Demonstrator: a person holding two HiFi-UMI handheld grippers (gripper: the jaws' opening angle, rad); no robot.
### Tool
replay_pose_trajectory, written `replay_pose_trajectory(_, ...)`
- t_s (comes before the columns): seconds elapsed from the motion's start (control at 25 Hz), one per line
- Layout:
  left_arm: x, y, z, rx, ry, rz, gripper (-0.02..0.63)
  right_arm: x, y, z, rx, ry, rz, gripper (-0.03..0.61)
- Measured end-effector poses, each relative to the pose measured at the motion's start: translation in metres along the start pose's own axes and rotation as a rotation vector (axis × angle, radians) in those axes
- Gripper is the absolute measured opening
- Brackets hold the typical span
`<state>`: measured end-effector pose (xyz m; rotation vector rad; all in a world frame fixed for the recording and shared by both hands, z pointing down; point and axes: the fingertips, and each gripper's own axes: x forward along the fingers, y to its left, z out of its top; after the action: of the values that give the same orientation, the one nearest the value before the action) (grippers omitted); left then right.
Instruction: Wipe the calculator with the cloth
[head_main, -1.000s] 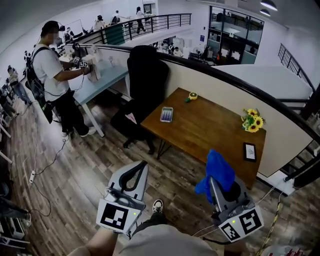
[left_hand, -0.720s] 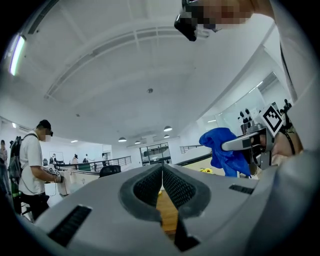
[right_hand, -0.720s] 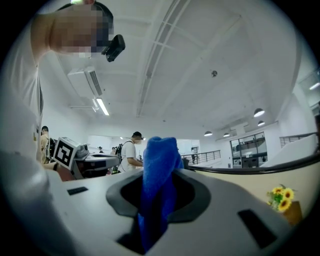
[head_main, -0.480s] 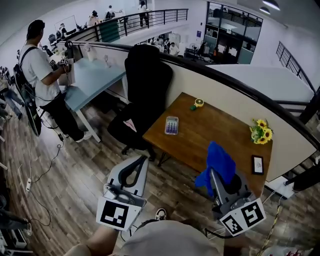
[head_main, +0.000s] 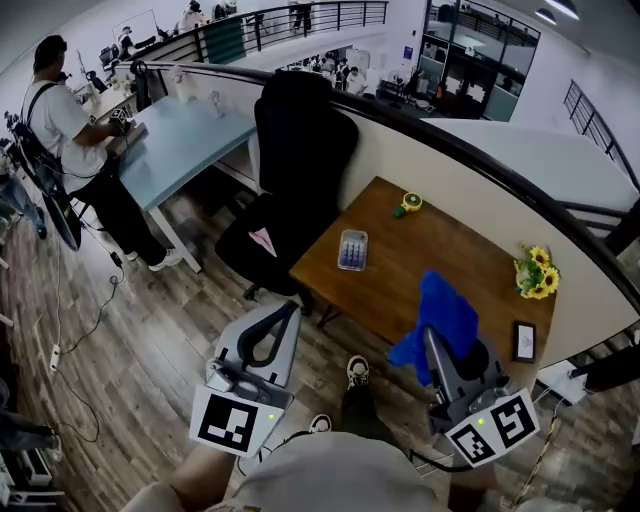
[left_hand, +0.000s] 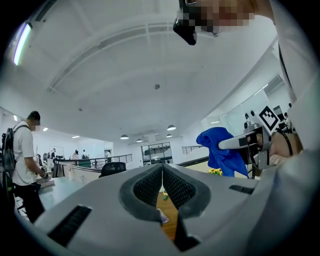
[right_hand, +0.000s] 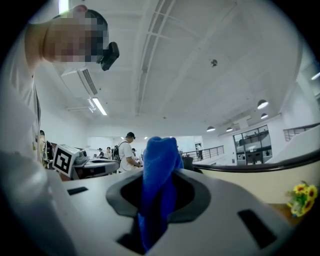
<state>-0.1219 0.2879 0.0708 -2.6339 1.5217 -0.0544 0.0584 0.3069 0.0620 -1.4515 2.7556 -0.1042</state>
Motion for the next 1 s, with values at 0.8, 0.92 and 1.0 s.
replay_pose_trajectory(0.8, 0.222, 0.071, -0.022, 0.035, 0.086, 0.112, 0.009, 0.172, -0.186, -0.001, 0.022, 0.033, 0.113, 0.095)
replay_pose_trajectory(0.92, 0.251, 0.075, -0.025, 0.034, 0.095, 0.130, 0.009, 0.192, -0.216, -0.006, 0.027, 0.050, 0.131, 0.095)
replay_pose_trajectory(1.0, 0.265, 0.077, -0.030, 0.036, 0.104, 0.138, 0.009, 0.204, -0.229, -0.012, 0.035, 0.059, 0.146, 0.095)
